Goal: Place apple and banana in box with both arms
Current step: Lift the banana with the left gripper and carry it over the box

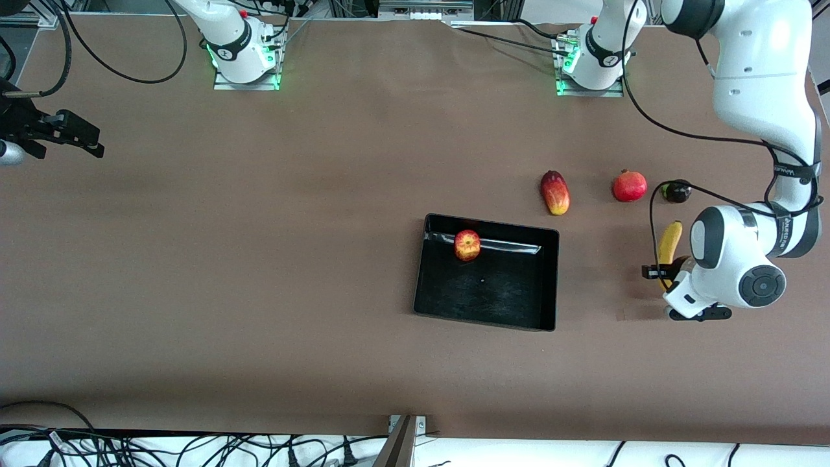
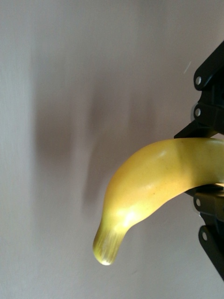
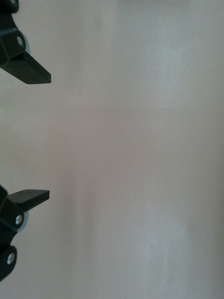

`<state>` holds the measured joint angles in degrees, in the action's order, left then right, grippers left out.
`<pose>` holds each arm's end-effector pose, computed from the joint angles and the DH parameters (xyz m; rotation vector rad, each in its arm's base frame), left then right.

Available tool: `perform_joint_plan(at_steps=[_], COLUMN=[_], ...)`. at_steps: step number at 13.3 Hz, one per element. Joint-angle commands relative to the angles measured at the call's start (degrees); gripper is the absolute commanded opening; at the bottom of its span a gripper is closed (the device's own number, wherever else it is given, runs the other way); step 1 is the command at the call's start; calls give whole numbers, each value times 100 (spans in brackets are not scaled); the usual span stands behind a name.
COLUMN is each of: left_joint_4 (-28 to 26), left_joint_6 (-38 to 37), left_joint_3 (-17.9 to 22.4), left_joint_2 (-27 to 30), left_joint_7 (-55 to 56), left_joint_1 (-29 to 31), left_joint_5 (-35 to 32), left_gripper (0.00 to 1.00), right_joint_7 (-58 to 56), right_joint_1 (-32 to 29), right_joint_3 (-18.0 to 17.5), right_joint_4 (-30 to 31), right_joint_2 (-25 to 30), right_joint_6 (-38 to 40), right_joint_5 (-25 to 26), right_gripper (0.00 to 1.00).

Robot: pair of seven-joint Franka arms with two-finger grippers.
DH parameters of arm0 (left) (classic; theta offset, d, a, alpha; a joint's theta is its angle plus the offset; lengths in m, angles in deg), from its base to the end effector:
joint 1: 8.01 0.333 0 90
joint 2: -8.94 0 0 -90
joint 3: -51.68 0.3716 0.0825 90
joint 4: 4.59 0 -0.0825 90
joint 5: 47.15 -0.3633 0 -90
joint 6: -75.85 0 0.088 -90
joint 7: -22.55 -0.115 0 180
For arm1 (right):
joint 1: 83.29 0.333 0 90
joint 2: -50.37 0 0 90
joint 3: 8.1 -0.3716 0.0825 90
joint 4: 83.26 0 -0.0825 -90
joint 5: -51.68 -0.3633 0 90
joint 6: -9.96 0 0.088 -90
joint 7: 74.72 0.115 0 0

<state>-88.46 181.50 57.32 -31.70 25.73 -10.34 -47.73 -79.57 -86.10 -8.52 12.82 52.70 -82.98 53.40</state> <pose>0.6964 0.0276 0.2879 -3.0216 -0.1449 0.4978 0.5210 -0.0250 0.6500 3.1114 0.0695 -0.0249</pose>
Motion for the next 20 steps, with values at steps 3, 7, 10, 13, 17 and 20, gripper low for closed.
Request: perform_joint_plan(at_steps=[3, 7, 10, 13, 17, 20], left_joint_4=[651, 1186, 1977, 2138, 2454, 2472], left_joint_6=[-1300, -1267, -1206, -925, -696, -520], left_joint_3=[183, 218, 473, 482, 491, 561], left_joint_2=[400, 164, -442, -698, -1102, -1226], left_joint_7=[1497, 2748, 3231, 3584, 3813, 3840], left_joint_1=[-1266, -1962, -2280, -2473, -2587, -2640], left_joint_5=[1119, 1454, 1726, 1736, 1736, 1736], left_gripper=[0, 0, 0, 0, 0, 0], right_joint_7=[28, 28, 28, 37, 55, 46], right_joint_1=[-96, -96, -96, -88, -88, -96], right_joint_3=[-46, -37, -37, -72, -72, -72], right_joint_4=[-54, -54, -54, -54, -54, -54], right_joint_2=[13, 13, 13, 13, 13, 4], right_joint_6=[65, 65, 73, 56, 56, 65], right_joint_5=[-101, -93, -92, -101, -101, -101], right_gripper=[100, 100, 100, 100, 100, 100])
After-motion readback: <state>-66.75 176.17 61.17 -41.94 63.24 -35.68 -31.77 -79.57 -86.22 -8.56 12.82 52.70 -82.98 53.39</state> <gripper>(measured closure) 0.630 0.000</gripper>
